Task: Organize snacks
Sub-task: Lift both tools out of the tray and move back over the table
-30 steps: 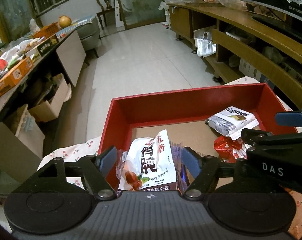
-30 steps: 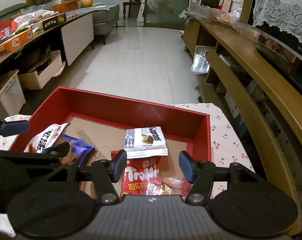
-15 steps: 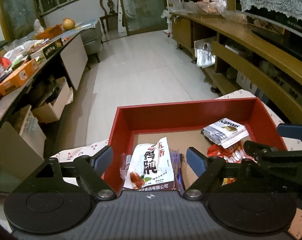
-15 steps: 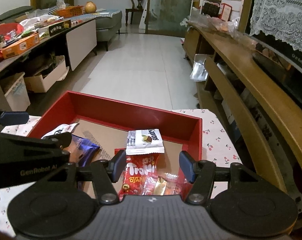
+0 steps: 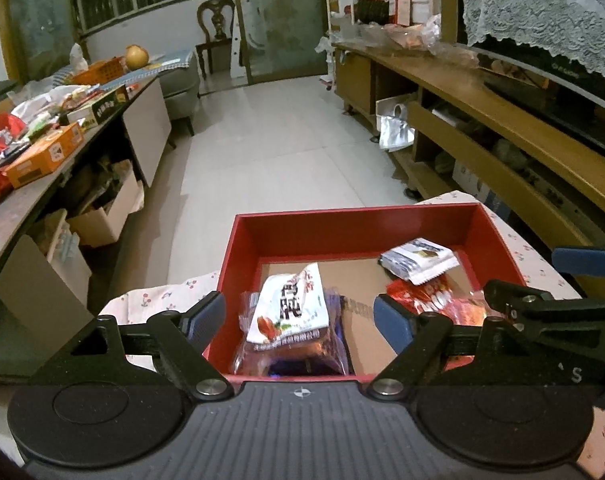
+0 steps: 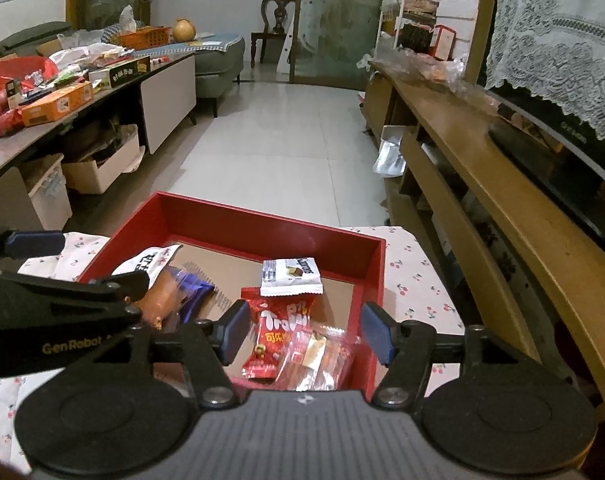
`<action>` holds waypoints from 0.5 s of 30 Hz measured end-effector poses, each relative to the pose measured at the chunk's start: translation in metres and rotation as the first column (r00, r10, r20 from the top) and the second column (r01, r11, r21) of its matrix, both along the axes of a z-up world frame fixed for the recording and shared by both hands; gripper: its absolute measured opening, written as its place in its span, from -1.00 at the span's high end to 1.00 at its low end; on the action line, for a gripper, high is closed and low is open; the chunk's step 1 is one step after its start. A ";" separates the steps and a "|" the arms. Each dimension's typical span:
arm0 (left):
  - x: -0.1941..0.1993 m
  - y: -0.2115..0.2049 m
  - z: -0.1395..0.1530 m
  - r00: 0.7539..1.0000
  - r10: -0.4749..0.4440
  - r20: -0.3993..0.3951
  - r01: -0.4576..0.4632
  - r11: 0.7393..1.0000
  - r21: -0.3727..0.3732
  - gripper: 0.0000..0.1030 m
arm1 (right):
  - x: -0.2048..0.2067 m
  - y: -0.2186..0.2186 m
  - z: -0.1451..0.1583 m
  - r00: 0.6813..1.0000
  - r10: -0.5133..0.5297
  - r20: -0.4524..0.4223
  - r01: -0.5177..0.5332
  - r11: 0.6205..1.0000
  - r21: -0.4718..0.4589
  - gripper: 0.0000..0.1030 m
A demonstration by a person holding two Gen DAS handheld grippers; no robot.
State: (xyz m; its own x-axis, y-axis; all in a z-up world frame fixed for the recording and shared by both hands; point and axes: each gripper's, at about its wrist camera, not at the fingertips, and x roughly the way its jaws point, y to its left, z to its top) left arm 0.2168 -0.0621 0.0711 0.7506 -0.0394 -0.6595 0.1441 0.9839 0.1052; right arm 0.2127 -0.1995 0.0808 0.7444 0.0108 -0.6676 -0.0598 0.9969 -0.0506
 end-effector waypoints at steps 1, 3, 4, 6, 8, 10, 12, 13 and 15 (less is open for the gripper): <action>-0.004 0.000 0.001 1.000 -0.002 0.001 0.002 1.000 -0.004 -0.67 | -0.004 0.000 0.002 1.000 0.001 0.000 -0.001 1.000 -0.001 -0.52; -0.011 0.001 0.003 1.000 -0.008 0.002 0.008 1.000 -0.008 -0.67 | -0.013 0.002 0.005 1.000 0.001 0.002 -0.001 1.000 -0.007 -0.52; -0.015 0.001 0.003 1.000 -0.012 0.003 0.012 1.000 -0.008 -0.67 | -0.017 0.002 0.006 1.000 0.002 0.002 -0.002 1.000 -0.013 -0.52; -0.022 0.001 0.004 1.000 -0.018 0.005 0.018 1.000 -0.010 -0.67 | -0.025 0.003 0.007 1.000 0.003 0.004 -0.003 1.000 -0.024 -0.52; -0.028 0.000 0.005 1.000 -0.025 0.005 0.025 1.000 -0.011 -0.67 | -0.033 0.004 0.008 1.000 0.003 0.002 -0.003 0.999 -0.035 -0.52; -0.034 0.000 0.004 0.999 -0.033 0.001 0.033 0.999 -0.010 -0.67 | -0.040 0.004 0.008 1.000 0.006 -0.003 -0.006 0.999 -0.045 -0.52; -0.039 0.000 0.003 0.999 -0.041 -0.003 0.041 0.999 -0.008 -0.67 | -0.047 0.004 0.008 1.000 0.006 -0.007 -0.007 0.999 -0.048 -0.53; -0.042 -0.001 0.003 0.999 -0.046 -0.003 0.046 0.999 -0.006 -0.67 | -0.049 0.004 0.008 1.000 0.006 -0.009 -0.007 0.999 -0.048 -0.53; -0.046 -0.001 0.003 0.999 -0.053 -0.003 0.053 0.999 -0.008 -0.67 | -0.055 0.003 0.007 1.000 0.003 -0.009 -0.004 0.999 -0.047 -0.53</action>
State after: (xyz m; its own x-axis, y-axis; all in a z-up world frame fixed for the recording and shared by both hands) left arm 0.1704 -0.0628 0.0738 0.7452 -0.0842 -0.6615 0.1964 0.9757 0.0971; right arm 0.1581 -0.1965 0.0881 0.7382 -0.0180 -0.6743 -0.0642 0.9932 -0.0968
